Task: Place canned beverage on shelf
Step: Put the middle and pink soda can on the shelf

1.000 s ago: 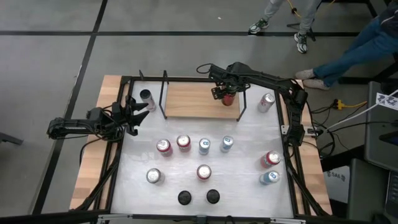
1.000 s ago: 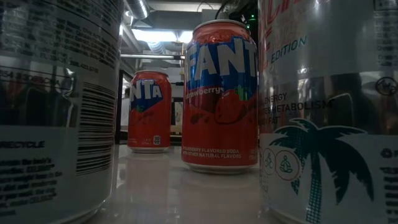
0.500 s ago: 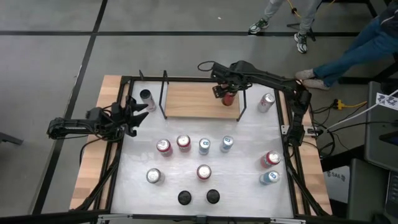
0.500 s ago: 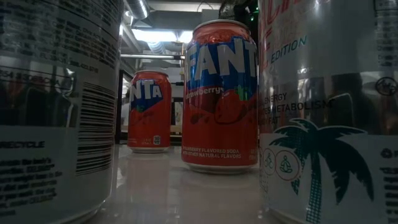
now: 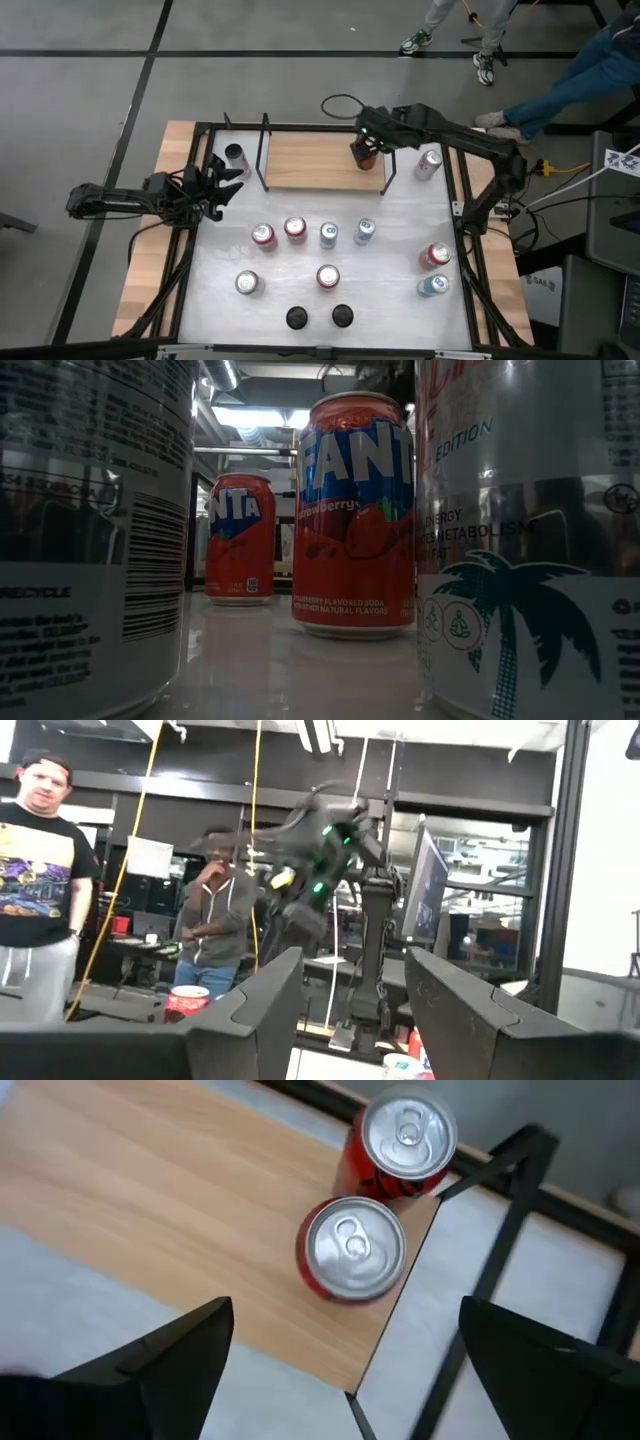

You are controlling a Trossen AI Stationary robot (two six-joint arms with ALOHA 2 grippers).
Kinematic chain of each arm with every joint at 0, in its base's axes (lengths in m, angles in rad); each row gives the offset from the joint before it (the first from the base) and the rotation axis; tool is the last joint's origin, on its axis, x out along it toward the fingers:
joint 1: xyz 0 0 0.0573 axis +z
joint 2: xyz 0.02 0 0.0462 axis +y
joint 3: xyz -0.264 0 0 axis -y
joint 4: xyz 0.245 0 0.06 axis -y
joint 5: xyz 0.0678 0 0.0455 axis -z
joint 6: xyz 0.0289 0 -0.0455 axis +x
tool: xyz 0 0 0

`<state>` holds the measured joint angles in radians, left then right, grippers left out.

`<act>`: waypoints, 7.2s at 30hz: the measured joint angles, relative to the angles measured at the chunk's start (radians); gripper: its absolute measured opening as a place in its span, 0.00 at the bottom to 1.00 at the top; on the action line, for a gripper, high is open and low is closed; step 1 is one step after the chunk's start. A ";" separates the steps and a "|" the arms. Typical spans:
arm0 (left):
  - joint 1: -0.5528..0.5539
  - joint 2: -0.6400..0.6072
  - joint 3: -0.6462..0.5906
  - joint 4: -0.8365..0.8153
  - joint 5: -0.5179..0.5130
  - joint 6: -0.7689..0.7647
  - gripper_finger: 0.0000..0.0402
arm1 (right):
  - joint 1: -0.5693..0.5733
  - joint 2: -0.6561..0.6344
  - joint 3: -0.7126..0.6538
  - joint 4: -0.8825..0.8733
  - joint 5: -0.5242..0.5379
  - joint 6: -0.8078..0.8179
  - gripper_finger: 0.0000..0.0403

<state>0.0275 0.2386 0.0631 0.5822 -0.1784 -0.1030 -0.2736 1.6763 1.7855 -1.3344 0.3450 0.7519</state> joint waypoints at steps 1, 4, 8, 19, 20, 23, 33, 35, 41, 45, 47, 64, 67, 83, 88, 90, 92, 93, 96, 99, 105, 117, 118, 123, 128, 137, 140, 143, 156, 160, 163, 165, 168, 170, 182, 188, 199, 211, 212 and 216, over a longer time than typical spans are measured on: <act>0.000 0.033 0.001 0.024 0.006 0.000 0.43 | 0.027 -0.014 0.000 -0.008 0.025 0.003 0.93; 0.000 0.142 0.047 0.028 0.009 -0.001 0.43 | 0.112 -0.055 0.000 -0.044 0.115 0.010 0.93; 0.000 0.311 0.162 0.033 0.009 0.004 0.43 | 0.223 -0.095 0.000 -0.101 0.207 0.054 0.93; 0.000 0.612 0.403 0.033 0.005 0.001 0.43 | 0.511 -0.162 -0.197 -0.138 0.366 0.243 0.93; 0.000 0.622 0.410 0.031 0.004 0.000 0.43 | 0.534 -0.181 -0.240 -0.124 0.370 0.259 0.93; 0.001 0.647 0.428 0.033 -0.045 -0.011 0.43 | 0.590 -0.242 -0.365 -0.059 0.381 0.292 0.93; 0.000 0.658 0.430 0.033 -0.074 -0.027 0.55 | 0.660 -0.366 -0.496 0.021 0.388 0.165 0.93; 0.000 0.659 0.430 0.033 -0.083 -0.027 0.62 | 0.659 -0.379 -0.496 0.064 0.388 0.130 0.93; 0.000 0.659 0.430 0.043 -0.097 -0.033 0.86 | 0.659 -0.384 -0.496 0.206 0.389 0.046 0.93; 0.000 0.659 0.430 0.098 -0.093 -0.119 0.97 | 0.659 -0.381 -0.504 0.290 0.389 -0.009 0.93; 0.000 0.658 0.431 0.119 -0.087 -0.154 0.99 | 0.659 -0.380 -0.505 0.316 0.388 -0.032 0.93; -0.001 0.869 0.828 -0.604 0.142 0.023 0.98 | 0.659 -0.380 -0.505 0.353 0.378 -0.054 0.93; -0.008 0.930 0.925 -0.799 0.144 0.068 0.98 | 0.659 -0.381 -0.505 0.352 0.378 -0.054 0.93; -0.113 1.125 0.987 -1.055 0.148 0.046 0.98 | 0.659 -0.380 -0.505 0.346 0.377 -0.055 0.93; -0.122 1.152 0.988 -1.076 0.144 0.025 0.98 | 0.659 -0.380 -0.505 0.344 0.377 -0.055 0.93; -0.124 1.164 0.987 -1.101 0.144 0.016 0.98 | 0.659 -0.380 -0.505 0.343 0.377 -0.055 0.93; -0.126 1.181 0.988 -1.097 0.144 0.000 0.98 | 0.659 -0.380 -0.505 0.341 0.377 -0.055 0.93; -0.126 1.185 0.988 -1.112 0.144 0.000 0.98 | 0.659 -0.380 -0.505 0.341 0.377 -0.055 0.93; -0.126 1.217 0.988 -1.124 0.144 0.000 0.98 | 0.659 -0.380 -0.505 0.340 0.369 -0.055 0.93; -0.125 1.249 0.987 -1.147 0.144 -0.001 0.98 | 0.659 -0.379 -0.504 0.340 0.365 -0.054 0.93; -0.128 1.317 0.987 -1.160 0.144 0.000 0.98 | 0.659 -0.374 -0.504 0.338 0.352 -0.055 0.93; -0.129 1.332 0.987 -1.148 0.143 0.000 0.98 | 0.659 -0.363 -0.504 0.338 0.343 -0.055 0.93; -0.129 1.334 0.987 -1.147 0.140 0.000 0.98 | 0.659 -0.362 -0.504 0.338 0.343 -0.055 0.93; -0.129 1.335 0.987 -1.147 0.132 -0.001 0.97 | 0.659 -0.363 -0.504 0.338 0.343 -0.055 0.93; -0.129 1.335 0.987 -1.147 0.130 -0.001 0.89 | 0.659 -0.363 -0.504 0.338 0.343 -0.055 0.93; -0.129 1.335 0.987 -1.146 0.115 -0.079 0.70 | 0.659 -0.363 -0.504 0.338 0.343 -0.055 0.93; -0.128 1.335 0.987 -1.144 0.105 -0.139 0.69 | 0.659 -0.363 -0.504 0.338 0.343 -0.055 0.93; -0.129 1.335 0.987 -1.144 0.076 -0.203 0.69 | 0.659 -0.363 -0.504 0.338 0.343 -0.055 0.93; -0.058 1.337 1.107 -1.198 0.041 -0.288 0.69 | 0.659 -0.363 -0.504 0.338 0.343 -0.055 0.93; -0.006 1.337 1.167 -1.210 0.042 -0.274 0.69 | 0.659 -0.363 -0.504 0.338 0.343 -0.055 0.93; 0.041 1.336 1.219 -1.238 0.042 -0.238 0.69 | 0.659 -0.363 -0.504 0.338 0.343 -0.055 0.93; 0.076 1.336 1.250 -1.238 0.041 -0.207 0.69 | 0.659 -0.363 -0.504 0.338 0.343 -0.054 0.93; 0.132 1.335 1.297 -1.235 0.042 -0.158 0.69 | 0.659 -0.363 -0.504 0.338 0.343 -0.055 0.93; 0.171 1.339 1.325 -1.233 0.042 -0.129 0.69 | 0.659 -0.363 -0.504 0.338 0.343 -0.055 0.93; 0.347 1.593 1.672 -1.280 0.103 0.090 0.69 | 0.659 -0.363 -0.505 0.337 0.343 -0.055 0.93; 0.406 1.748 1.874 -1.346 0.119 0.158 0.69 | 0.659 -0.363 -0.505 0.337 0.343 -0.055 0.93; 0.478 1.904 1.962 -1.375 0.196 0.165 0.69 | 0.659 -0.363 -0.505 0.337 0.343 -0.054 0.93; 0.492 1.917 1.962 -1.383 0.200 0.158 0.69 | 0.659 -0.363 -0.505 0.337 0.343 -0.055 0.93; 0.492 1.917 1.962 -1.388 0.201 0.158 0.69 | 0.659 -0.363 -0.505 0.337 0.343 -0.054 0.93; 0.491 1.917 1.962 -1.421 0.200 0.157 0.69 | 0.659 -0.363 -0.505 0.337 0.343 -0.055 0.93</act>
<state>0.5186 2.1555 2.0254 -0.8387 0.0216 0.0544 0.3855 1.3136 1.2808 -0.9970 0.6880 0.6972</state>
